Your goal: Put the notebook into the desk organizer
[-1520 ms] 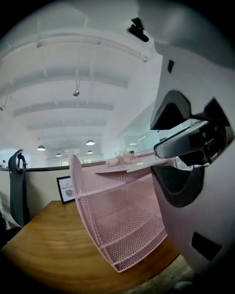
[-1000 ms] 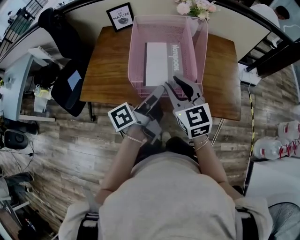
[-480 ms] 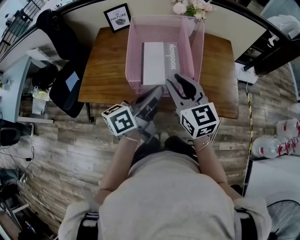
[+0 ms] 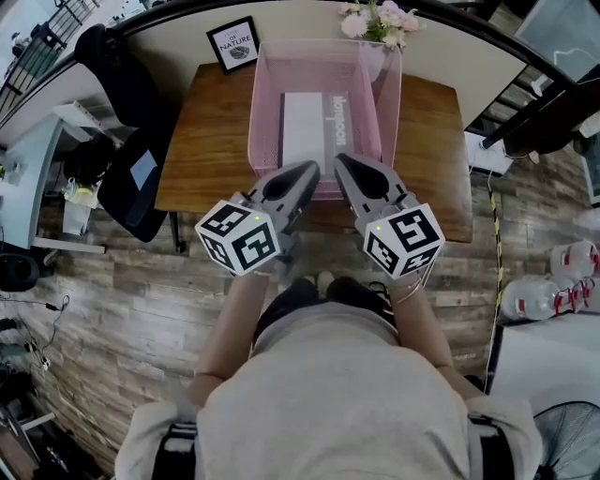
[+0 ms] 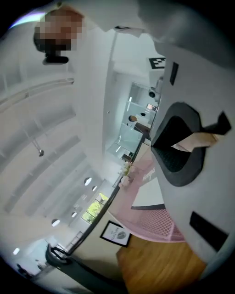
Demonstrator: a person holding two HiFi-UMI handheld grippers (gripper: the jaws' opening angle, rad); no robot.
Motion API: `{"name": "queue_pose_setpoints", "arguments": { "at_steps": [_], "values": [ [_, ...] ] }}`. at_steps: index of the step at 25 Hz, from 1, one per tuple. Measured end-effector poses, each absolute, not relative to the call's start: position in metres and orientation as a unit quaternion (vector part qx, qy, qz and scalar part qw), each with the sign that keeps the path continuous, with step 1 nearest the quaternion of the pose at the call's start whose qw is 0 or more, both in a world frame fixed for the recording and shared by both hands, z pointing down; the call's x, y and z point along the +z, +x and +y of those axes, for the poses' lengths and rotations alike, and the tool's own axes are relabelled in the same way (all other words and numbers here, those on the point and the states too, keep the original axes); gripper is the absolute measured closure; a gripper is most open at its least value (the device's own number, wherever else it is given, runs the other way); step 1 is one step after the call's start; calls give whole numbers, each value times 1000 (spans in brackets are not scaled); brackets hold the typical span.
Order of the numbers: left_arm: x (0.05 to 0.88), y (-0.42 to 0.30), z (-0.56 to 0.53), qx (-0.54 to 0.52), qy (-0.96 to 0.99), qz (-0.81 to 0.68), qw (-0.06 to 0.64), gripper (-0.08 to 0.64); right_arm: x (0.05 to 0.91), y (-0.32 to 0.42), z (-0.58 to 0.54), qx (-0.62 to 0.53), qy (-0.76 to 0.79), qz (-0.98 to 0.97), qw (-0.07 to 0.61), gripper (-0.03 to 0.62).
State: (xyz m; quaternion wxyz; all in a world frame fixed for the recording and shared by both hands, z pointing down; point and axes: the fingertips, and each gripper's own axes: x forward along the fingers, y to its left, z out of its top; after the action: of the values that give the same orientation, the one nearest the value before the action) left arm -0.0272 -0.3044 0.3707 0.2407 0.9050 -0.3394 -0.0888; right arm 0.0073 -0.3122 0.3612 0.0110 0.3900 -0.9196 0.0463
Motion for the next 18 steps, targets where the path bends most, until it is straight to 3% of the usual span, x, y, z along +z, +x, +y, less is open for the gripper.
{"name": "queue_pose_setpoints", "arguments": {
  "at_steps": [3,7,18],
  "values": [
    [369,-25,-306,-34,913,-367,173,549,359,8,-313,49,388,-920,7,581],
    [363,-20,-310,-8,914,-382,134,549,352,10,-312,47,386,-921,3,581],
    [366,-8,-309,23,921,-372,114,549,356,15,-314,66,383,-921,-4,581]
  ]
}}
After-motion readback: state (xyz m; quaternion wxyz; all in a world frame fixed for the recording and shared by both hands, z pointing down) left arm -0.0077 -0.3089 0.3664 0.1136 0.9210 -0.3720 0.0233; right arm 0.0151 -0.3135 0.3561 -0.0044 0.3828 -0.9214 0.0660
